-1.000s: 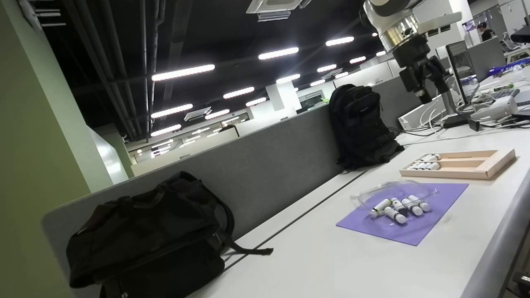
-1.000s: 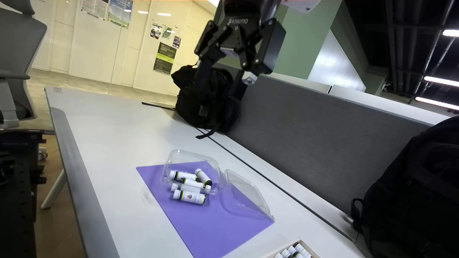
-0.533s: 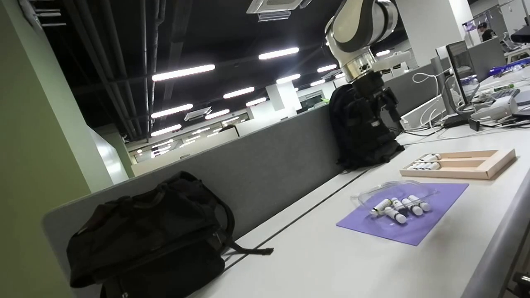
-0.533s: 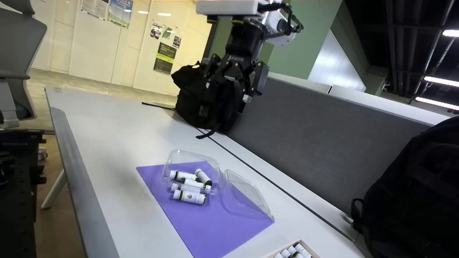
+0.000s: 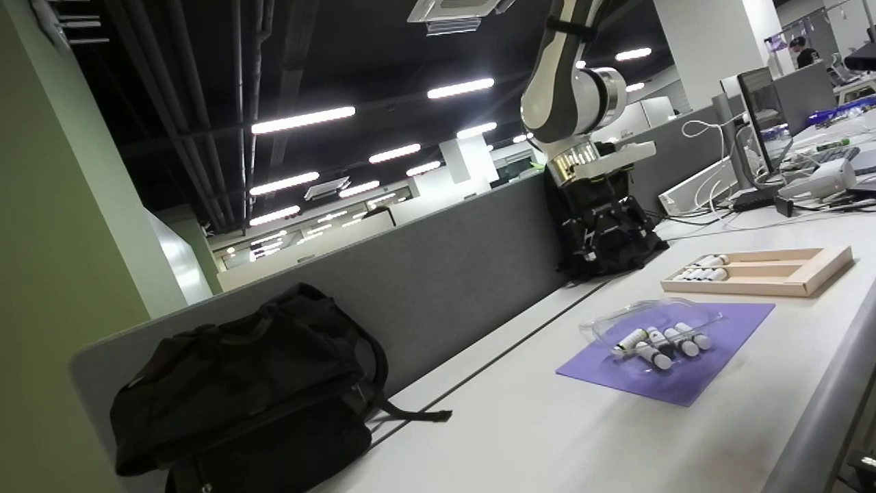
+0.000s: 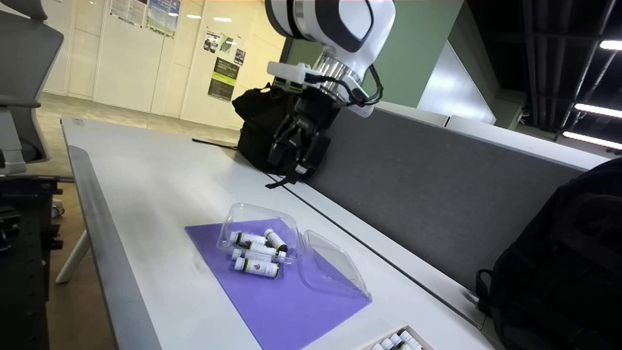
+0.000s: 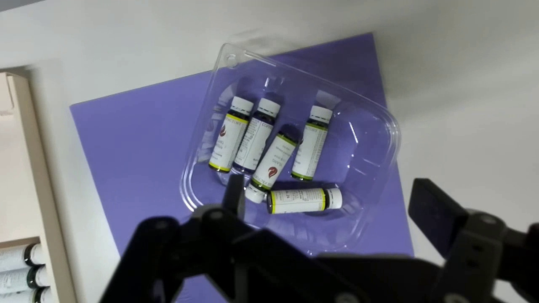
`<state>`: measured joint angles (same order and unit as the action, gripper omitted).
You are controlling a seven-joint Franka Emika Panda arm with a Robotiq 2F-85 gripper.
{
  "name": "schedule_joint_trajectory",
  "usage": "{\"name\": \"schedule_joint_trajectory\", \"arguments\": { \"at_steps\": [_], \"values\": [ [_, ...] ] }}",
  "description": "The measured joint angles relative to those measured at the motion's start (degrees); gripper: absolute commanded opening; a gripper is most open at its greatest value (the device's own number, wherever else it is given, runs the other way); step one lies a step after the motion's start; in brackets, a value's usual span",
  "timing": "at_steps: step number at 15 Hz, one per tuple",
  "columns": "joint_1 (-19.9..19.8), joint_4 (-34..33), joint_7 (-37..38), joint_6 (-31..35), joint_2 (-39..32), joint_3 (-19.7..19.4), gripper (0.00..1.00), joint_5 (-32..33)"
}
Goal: Pick up the small bottle from the container and put it on the wooden tray.
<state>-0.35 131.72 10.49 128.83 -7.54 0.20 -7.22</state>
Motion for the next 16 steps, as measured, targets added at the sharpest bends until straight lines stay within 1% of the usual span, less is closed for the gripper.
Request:
{"name": "schedule_joint_trajectory", "arguments": {
  "at_steps": [12, 14, 16],
  "values": [
    [0.01, -0.84, 0.81, 0.17, -1.04, -0.01, 1.00, -0.55],
    [0.35, -0.73, 3.04, 1.47, -2.50, 0.04, 1.00, -1.61],
    [1.03, -0.67, 5.21, 4.64, -5.51, 0.20, 1.00, -3.74]
  ]
}}
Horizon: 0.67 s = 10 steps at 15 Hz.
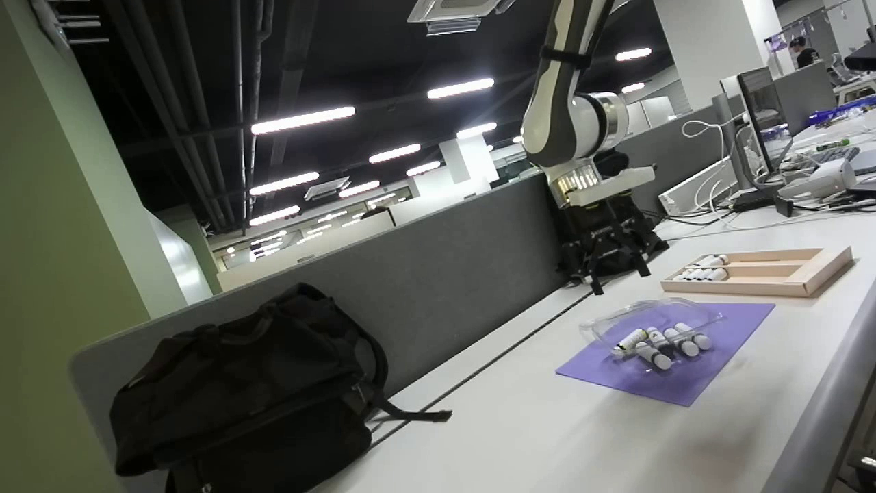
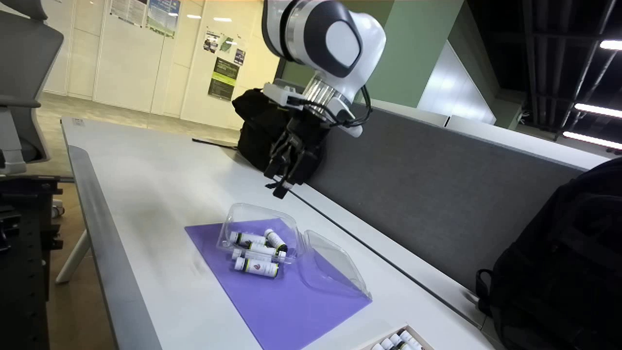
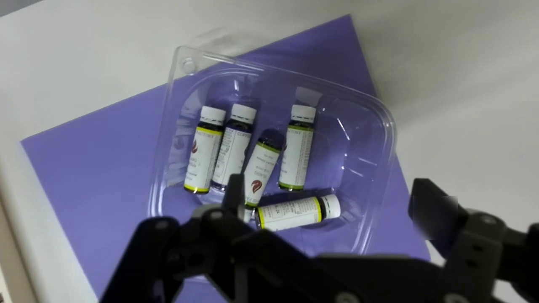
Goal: Pick up the small bottle from the container and put it on the wooden tray.
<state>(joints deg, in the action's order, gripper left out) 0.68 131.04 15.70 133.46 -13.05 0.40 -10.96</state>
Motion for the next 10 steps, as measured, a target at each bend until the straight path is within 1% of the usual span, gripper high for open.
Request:
{"name": "schedule_joint_trajectory", "arguments": {
  "at_steps": [2, 4, 7, 10],
  "values": [
    [0.84, -0.08, 2.04, 3.41, -3.62, 0.11, 1.00, -1.78],
    [1.71, -0.46, 3.56, 5.44, -6.92, 0.13, 1.00, -2.78],
    [2.72, -1.56, 4.97, 5.78, -10.43, 0.18, 1.00, -3.90],
    [3.23, -2.67, 6.01, 5.76, -12.17, 0.18, 1.00, -4.07]
  ]
}}
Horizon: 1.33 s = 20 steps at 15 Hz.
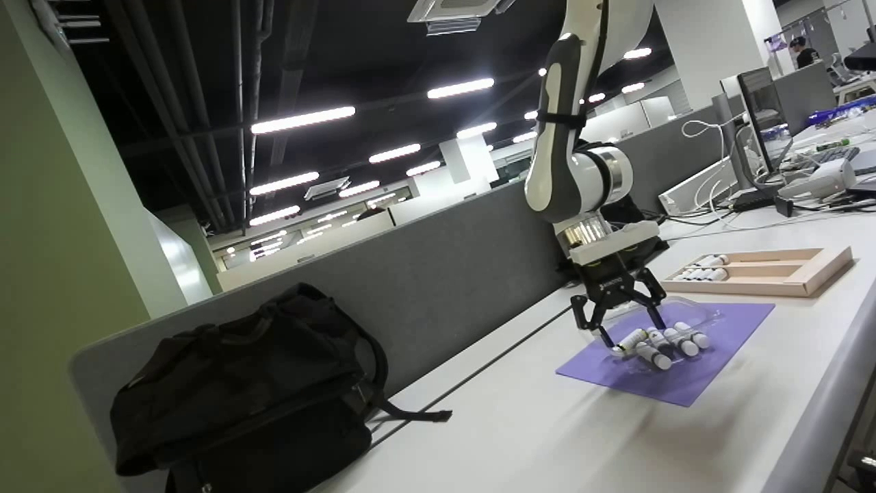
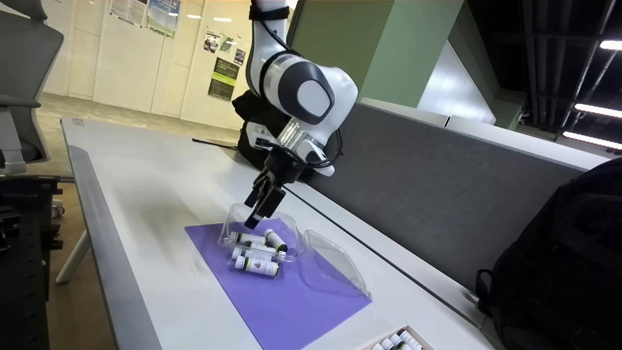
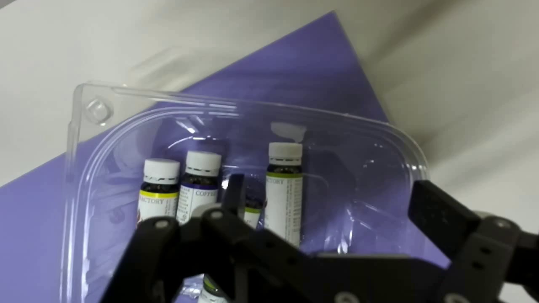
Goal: Pick up the small bottle from the container and put it on the wooden tray.
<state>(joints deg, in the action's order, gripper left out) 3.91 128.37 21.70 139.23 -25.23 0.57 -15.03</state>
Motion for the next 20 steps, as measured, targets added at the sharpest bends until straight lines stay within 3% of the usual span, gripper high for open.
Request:
{"name": "schedule_joint_trajectory", "arguments": {
  "at_steps": [10, 16, 20],
  "values": [
    [0.42, -0.57, 1.40, -0.40, -0.87, -0.29, 1.00, 0.03],
    [-0.12, -0.53, 0.24, -6.80, 1.30, -0.53, 1.00, 0.49],
    [0.05, -0.48, 1.01, -8.75, 2.69, -2.51, 1.00, 4.06]
  ]
}}
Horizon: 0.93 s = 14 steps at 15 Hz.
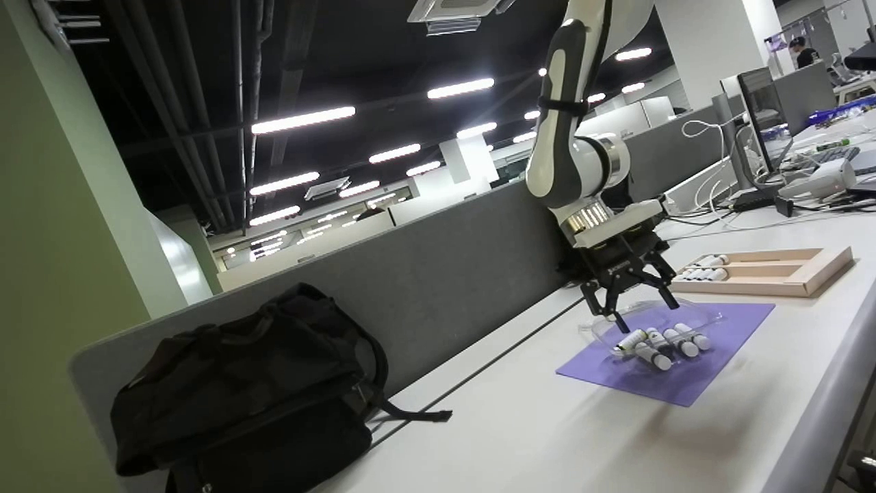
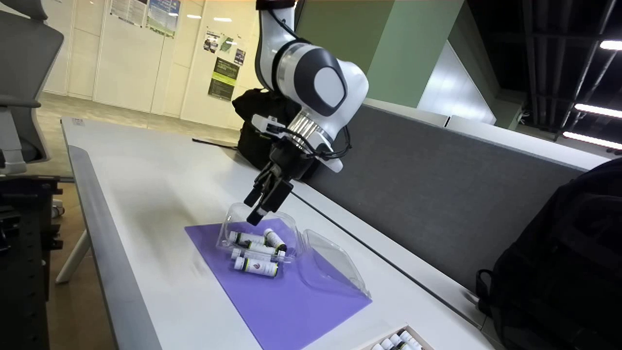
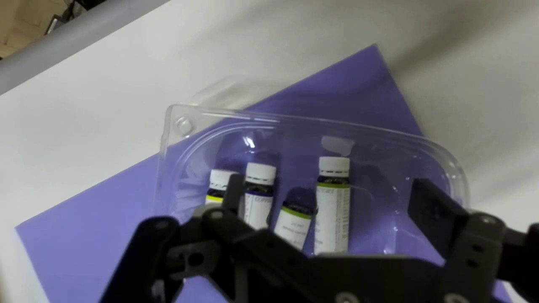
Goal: Pick up the small bottle from the container and put it on the wooden tray.
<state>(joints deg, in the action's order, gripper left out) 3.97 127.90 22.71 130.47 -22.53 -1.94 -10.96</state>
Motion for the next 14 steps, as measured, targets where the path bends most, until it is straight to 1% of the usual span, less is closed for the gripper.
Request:
{"name": "schedule_joint_trajectory", "arguments": {
  "at_steps": [5, 9, 14],
  "values": [
    [-0.06, -0.25, 0.17, 2.34, -0.85, -2.41, 1.00, 3.25],
    [0.35, -1.05, 0.18, 3.78, -3.29, -2.31, 1.00, 3.25],
    [1.97, -2.35, 0.52, 3.99, -5.98, -1.60, 1.00, 3.23]
  ]
}}
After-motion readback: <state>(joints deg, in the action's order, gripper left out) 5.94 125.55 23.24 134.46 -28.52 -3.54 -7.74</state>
